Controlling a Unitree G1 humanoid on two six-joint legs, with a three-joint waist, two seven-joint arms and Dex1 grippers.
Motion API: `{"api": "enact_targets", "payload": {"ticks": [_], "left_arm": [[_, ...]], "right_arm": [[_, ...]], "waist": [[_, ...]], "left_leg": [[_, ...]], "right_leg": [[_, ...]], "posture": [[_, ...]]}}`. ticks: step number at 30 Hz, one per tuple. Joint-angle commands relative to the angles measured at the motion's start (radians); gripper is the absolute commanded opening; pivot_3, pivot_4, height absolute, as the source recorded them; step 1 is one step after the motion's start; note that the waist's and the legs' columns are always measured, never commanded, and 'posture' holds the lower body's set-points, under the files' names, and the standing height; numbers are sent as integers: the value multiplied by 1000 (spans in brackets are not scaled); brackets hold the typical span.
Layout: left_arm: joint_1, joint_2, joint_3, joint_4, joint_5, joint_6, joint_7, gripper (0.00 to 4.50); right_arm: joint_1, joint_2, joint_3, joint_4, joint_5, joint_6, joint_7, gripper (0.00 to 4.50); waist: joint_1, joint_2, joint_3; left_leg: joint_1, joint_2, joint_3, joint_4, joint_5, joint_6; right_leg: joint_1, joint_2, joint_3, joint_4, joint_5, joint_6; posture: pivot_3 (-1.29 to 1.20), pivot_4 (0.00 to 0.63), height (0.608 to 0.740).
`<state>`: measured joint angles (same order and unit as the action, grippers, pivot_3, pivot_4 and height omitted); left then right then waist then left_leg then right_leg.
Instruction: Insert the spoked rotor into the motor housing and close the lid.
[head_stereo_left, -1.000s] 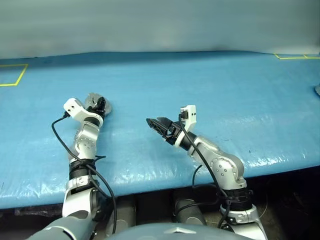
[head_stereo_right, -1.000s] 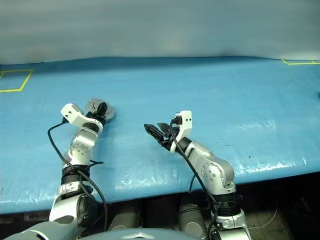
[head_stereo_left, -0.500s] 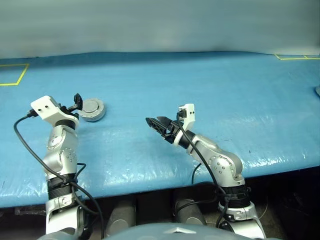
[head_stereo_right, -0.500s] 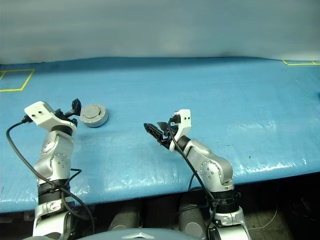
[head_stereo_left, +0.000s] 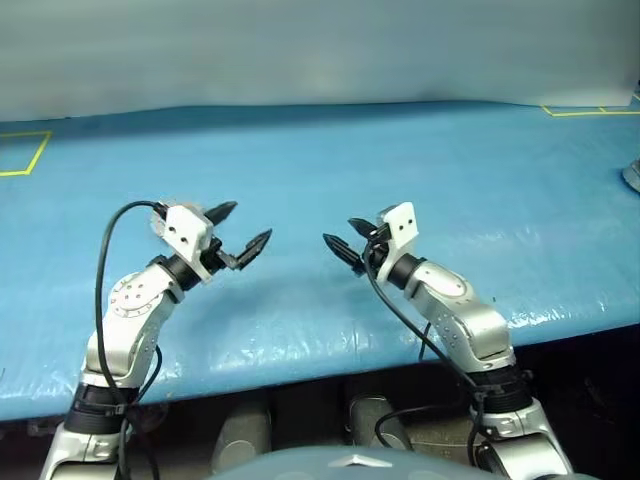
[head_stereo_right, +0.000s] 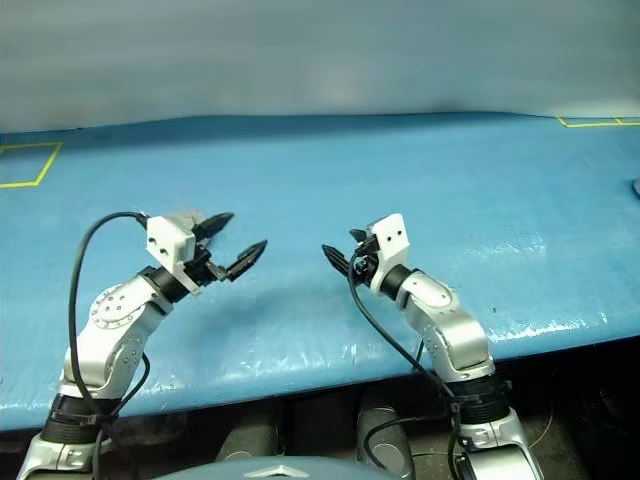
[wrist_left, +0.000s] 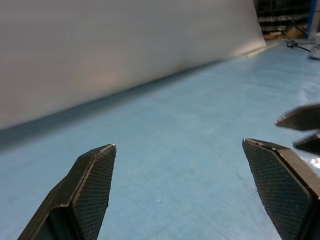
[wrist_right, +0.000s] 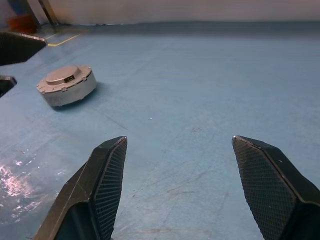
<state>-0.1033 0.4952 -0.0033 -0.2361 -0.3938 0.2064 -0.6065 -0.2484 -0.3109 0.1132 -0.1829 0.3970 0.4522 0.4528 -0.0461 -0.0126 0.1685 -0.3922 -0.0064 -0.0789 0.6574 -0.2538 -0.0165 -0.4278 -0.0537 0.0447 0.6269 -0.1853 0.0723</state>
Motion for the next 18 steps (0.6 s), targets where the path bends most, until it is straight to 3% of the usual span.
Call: {"api": "enact_targets", "payload": {"ticks": [1,4,9,18], "left_arm": [[19,31,-52,-23,40,-38,-87,4424],[43,36,-88,20,58,-54,-145,4424],[56,8,-96,62,126,-119,-125,4462],[45,-28,-83,44,81,-100,-152,4462]], "right_arm": [[14,-80,5,-25,-45,-67,101,3880],[33,-147,34,-8,-87,-90,166,4447],[35,-143,31,15,-138,-132,157,4481],[34,-117,29,35,-173,-148,156,4481]], "waist": [[2,0,0],[6,0,0],[6,0,0],[11,0,0]], "left_leg": [[0,0,1,0,0,0],[0,0,1,0,0,0],[1,0,2,1,1,1],[0,-1,2,3,1,2]], "right_leg": [[0,0,0,0,0,0],[0,0,1,0,0,0],[0,0,2,0,0,0],[1,-1,2,0,1,1]], "posture": [[0,150,740],[0,150,740],[0,150,740],[0,150,740]]}}
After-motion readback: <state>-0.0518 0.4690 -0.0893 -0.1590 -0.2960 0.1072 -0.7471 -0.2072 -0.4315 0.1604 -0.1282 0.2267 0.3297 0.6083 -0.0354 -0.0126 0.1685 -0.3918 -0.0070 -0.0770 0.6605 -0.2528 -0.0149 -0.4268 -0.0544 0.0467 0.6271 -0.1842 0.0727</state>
